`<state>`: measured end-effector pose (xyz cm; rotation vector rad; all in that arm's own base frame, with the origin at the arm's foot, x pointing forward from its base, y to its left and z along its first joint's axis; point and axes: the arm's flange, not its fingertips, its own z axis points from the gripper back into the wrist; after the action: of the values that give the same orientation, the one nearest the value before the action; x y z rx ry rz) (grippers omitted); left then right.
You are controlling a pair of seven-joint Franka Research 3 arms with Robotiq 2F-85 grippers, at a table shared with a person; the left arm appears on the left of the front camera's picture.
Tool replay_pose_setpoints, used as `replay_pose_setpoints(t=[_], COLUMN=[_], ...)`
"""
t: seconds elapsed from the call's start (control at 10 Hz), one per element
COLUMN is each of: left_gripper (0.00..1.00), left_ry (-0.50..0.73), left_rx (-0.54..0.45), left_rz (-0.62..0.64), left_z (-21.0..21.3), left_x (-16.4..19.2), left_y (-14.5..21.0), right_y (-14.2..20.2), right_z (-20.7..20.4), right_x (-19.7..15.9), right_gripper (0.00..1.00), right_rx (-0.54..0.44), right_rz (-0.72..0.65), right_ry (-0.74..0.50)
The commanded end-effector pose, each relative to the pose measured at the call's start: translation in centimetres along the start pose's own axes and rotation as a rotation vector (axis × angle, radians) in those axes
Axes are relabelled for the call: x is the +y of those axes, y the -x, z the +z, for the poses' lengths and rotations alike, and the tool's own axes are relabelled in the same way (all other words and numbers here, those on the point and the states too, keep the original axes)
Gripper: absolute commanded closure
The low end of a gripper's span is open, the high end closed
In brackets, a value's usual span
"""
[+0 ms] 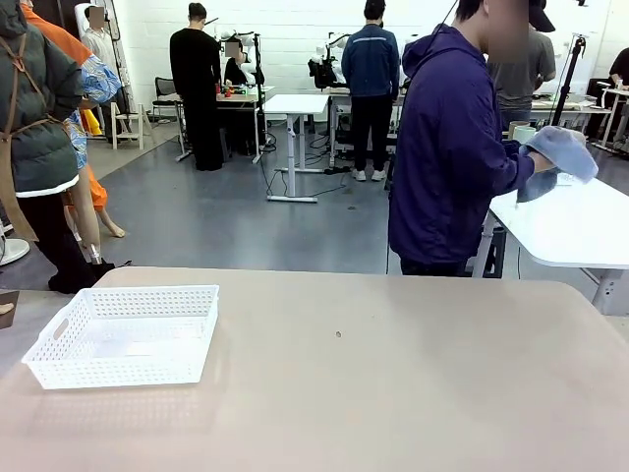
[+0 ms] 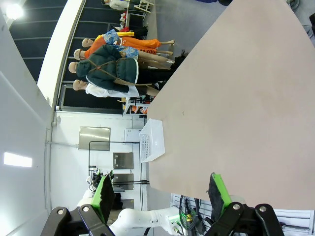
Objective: Clean and organize the cups into the basket.
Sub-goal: Pick up the Organizing basket and move it to the center of the table, then pick up the Reusable plastic cup from the right side of the table and place it inside the Organizing basket.
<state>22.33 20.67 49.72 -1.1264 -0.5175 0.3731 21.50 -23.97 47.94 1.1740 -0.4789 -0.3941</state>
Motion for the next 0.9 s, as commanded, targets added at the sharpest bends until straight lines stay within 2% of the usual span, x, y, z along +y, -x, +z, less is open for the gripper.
replay_pose_setpoints(t=[0.0, 0.8], left_gripper=[0.00, 0.00], left_ry=[0.025, 0.025], left_rx=[-0.003, -0.003], left_rz=[-0.001, -0.001], left_z=[0.08, 0.08], left_x=[0.08, 0.08], left_y=[-0.03, -0.03], right_y=[-0.09, -0.09], right_z=[-0.15, -0.15], right_x=[-0.13, -0.13], right_gripper=[0.00, 0.00], right_rx=[0.007, 0.007], right_rz=[0.006, 0.006], right_ry=[-0.009, -0.009])
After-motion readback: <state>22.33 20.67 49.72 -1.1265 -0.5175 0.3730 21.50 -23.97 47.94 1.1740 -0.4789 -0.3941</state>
